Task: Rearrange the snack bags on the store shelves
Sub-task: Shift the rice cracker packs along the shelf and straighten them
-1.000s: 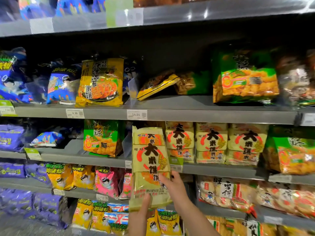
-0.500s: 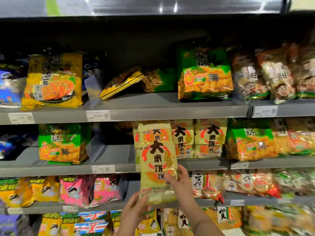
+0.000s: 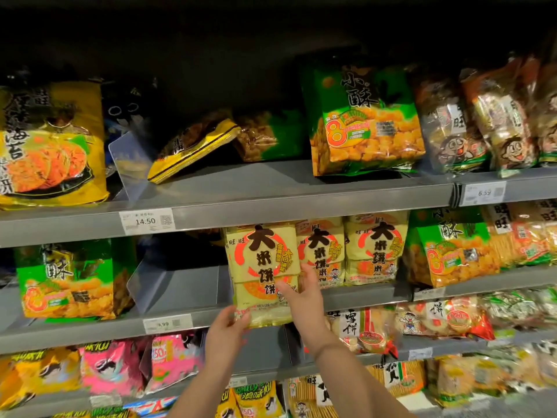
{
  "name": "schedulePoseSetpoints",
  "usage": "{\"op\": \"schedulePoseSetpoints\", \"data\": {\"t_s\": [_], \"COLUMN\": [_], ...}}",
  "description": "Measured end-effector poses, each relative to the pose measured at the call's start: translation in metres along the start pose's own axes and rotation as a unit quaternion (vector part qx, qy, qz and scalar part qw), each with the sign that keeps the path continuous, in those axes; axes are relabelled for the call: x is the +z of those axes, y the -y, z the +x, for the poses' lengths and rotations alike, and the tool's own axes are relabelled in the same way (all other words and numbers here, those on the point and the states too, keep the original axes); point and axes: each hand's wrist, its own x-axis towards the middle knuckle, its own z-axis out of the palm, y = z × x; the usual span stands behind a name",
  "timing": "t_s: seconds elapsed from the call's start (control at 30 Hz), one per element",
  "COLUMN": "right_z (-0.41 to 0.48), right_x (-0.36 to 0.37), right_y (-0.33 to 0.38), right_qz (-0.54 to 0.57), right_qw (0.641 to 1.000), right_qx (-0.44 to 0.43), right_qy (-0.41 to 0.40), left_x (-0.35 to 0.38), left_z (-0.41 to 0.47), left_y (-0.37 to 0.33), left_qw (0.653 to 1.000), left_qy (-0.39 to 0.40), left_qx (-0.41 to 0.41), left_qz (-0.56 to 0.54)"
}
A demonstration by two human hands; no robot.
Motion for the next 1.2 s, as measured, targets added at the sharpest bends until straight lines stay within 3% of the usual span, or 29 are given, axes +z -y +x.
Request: {"op": "schedulePoseSetpoints", "data": {"t_s": [0.13, 0.33, 0.6, 0.73, 1.03, 1.2], "right_z": [0.015, 0.019, 0.01, 0.016, 0.033, 0.036], "right_x": [0.01, 0.006, -0.011, -0.006, 0.013, 0.012], "right_y": [-0.011, -0.016, -0.031, -0.021, -0.019, -0.026], "right_qz": [-0.004, -0.016, 0.0, -0.015, -0.045, -0.036], "right_qw": [1.0, 0.999, 0.999, 0.999, 0.999, 0.999], "right_qx": [0.004, 0.028, 0.05, 0.03, 0.002, 0.015], "right_qy": [-0.012, 0.009, -0.01, 0.005, 0.001, -0.006], "left_x": [-0.001, -0.001, 0.011, 0.008, 0.008, 0.003], "left_z": [0.015, 0.022, 0.009, 0.012, 0.042, 0.044], "left_y": [-0.005, -0.005, 0.009, -0.005, -0.02, -0.004], "left_qw": [0.997, 0.996, 0.993, 0.997, 0.981, 0.979], "left_qy": [0.005, 0.017, 0.057, 0.024, -0.04, -0.007], "left_qx": [-0.046, -0.087, -0.01, 0.02, 0.09, 0.114], "left_qz": [0.059, 0.028, 0.102, 0.077, 0.165, 0.169]}}
